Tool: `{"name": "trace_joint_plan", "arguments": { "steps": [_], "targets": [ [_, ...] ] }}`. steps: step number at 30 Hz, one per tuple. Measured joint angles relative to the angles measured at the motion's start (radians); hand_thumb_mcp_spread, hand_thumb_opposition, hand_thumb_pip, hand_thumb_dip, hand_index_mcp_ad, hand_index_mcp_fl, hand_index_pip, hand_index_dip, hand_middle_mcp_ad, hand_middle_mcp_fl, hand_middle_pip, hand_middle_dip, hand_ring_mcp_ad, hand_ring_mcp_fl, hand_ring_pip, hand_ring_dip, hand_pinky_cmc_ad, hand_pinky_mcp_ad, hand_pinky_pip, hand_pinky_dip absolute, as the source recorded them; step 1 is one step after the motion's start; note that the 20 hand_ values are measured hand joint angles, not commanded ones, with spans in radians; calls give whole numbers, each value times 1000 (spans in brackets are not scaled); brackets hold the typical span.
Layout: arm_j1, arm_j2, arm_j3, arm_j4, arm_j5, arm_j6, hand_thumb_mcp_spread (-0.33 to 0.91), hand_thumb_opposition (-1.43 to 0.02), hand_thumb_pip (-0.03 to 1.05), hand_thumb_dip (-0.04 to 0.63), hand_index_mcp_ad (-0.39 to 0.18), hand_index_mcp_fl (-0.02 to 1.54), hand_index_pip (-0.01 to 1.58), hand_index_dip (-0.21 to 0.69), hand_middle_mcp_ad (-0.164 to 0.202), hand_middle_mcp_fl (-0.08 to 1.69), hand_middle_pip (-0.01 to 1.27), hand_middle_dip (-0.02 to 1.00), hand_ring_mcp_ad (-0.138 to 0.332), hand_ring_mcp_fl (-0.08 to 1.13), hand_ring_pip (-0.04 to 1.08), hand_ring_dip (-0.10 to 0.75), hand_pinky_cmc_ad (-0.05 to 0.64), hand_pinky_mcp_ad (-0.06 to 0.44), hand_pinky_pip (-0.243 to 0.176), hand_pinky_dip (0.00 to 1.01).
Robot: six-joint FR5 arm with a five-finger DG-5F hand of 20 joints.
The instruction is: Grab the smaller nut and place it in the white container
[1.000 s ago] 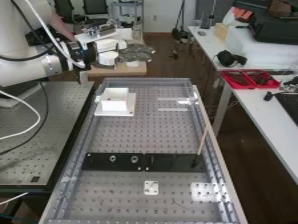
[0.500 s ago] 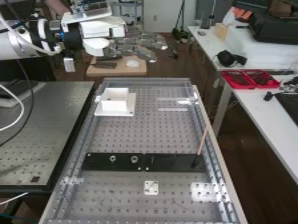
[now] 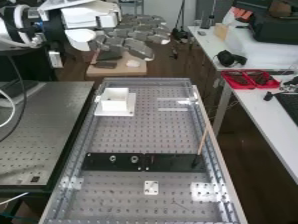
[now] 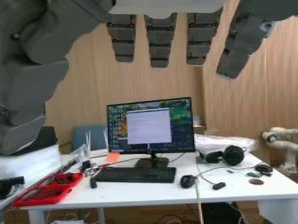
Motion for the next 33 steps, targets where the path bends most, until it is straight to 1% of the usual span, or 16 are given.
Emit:
{"name": "trace_joint_plan", "arguments": {
  "steps": [9, 25, 29, 31, 33],
  "targets": [
    [-12, -15, 23, -35, -16, -1, 194, -696, 459, 84, -96, 70, 131, 75, 68, 23, 138, 199, 180, 5, 119, 66, 353, 290, -96, 429],
    [-8, -18, 35, -60, -11, -15, 202, -696, 459, 84, -96, 70, 119, 75, 68, 23, 138, 199, 178, 9, 119, 66, 349, 290, -96, 429],
    [-9, -18, 35, -63, -12, -15, 202, -696, 443, 84, -96, 70, 119, 75, 68, 23, 138, 199, 178, 9, 119, 66, 346, 290, -96, 429],
    [-10, -18, 34, -63, -13, -13, 202, -696, 443, 84, -96, 70, 119, 75, 68, 23, 138, 199, 178, 9, 119, 66, 365, 290, -96, 429],
    [-11, -17, 32, -62, -13, -14, 202, -696, 443, 84, -96, 70, 119, 75, 68, 23, 138, 199, 178, 9, 119, 66, 365, 290, -96, 429]
  ]
}}
